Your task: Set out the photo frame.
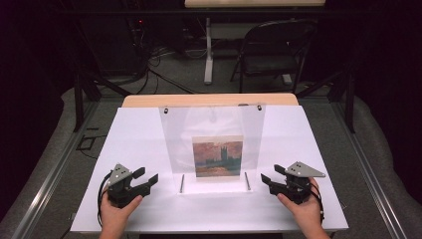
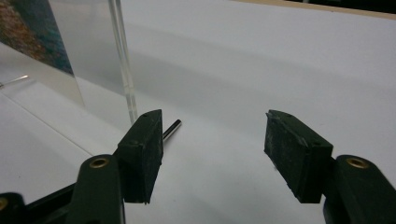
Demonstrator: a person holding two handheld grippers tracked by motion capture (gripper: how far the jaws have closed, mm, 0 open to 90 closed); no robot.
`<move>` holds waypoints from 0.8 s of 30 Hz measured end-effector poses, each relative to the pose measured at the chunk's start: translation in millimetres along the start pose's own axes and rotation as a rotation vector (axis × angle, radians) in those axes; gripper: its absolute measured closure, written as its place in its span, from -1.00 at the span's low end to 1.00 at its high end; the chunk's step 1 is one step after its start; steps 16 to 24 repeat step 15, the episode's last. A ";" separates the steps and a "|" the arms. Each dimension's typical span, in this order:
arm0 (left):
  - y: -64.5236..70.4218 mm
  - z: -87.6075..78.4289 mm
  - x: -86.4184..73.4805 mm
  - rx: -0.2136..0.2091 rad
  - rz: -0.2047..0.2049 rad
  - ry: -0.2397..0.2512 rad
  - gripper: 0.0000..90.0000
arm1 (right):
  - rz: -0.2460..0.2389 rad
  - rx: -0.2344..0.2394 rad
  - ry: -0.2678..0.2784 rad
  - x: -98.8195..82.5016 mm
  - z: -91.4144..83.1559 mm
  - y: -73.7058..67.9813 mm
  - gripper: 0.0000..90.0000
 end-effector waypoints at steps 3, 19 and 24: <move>2.2 2.3 -2.1 -0.008 0.006 -0.018 -0.13 | 0.009 0.017 -0.033 -6.5 4.2 -1.6 -0.18; 0.2 7.2 -6.8 -0.019 -0.025 -0.052 -0.13 | 0.083 0.039 -0.071 -14.6 8.1 4.1 -0.18; 0.2 7.2 -6.8 -0.019 -0.025 -0.052 -0.13 | 0.083 0.039 -0.071 -14.6 8.1 4.1 -0.18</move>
Point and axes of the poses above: each handheld gripper's, and its own axes: z roughly forward along the jaws, x roughly out of its top, y roughly to its right, the point moved 4 cm from there along z, roughly forward along the jaws, and after that the axes turned 9 degrees about y, right-handed, at the moved point
